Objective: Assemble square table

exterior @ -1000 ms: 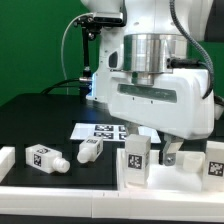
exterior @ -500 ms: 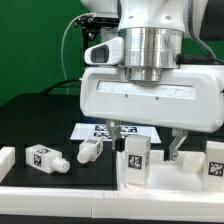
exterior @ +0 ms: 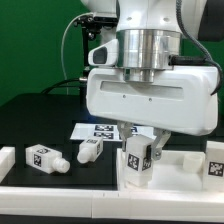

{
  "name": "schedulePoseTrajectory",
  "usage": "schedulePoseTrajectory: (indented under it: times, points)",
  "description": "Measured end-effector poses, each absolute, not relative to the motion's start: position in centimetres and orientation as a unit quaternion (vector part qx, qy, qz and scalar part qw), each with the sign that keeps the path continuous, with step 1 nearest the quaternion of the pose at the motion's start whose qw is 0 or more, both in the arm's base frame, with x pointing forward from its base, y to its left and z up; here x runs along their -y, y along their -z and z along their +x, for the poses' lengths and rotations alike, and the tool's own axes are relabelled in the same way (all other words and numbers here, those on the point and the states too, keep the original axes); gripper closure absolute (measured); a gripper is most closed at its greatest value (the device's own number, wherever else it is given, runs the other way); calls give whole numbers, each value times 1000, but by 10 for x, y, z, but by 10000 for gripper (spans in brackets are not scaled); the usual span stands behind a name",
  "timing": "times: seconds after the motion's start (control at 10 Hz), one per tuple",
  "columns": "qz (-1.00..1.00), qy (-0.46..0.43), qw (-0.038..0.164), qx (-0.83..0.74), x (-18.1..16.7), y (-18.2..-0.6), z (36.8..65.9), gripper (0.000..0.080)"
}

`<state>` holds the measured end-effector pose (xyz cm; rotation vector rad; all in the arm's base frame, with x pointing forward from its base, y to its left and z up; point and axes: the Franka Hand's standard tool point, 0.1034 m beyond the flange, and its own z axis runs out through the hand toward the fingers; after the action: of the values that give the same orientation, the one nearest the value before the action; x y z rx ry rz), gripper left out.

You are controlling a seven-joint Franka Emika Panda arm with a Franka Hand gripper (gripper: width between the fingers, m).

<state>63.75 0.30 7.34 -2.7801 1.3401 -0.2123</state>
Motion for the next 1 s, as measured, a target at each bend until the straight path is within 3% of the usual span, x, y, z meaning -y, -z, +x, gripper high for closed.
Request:
schedulePoseTrajectory:
  times: [0.2, 0.5, 0.6, 0.8, 0.9, 1.0]
  points:
    - [-828, 51, 33, -557, -4, -72, 635, 505]
    - [-681, 23, 80, -727, -5, -71, 635, 509]
    - [-665, 21, 85, -742, -5, -71, 635, 509]
    - [-661, 20, 85, -745, -6, -71, 635, 509]
    - [-704, 24, 72, -706, -7, -69, 633, 509]
    - [-753, 27, 52, -655, -10, -68, 630, 321]
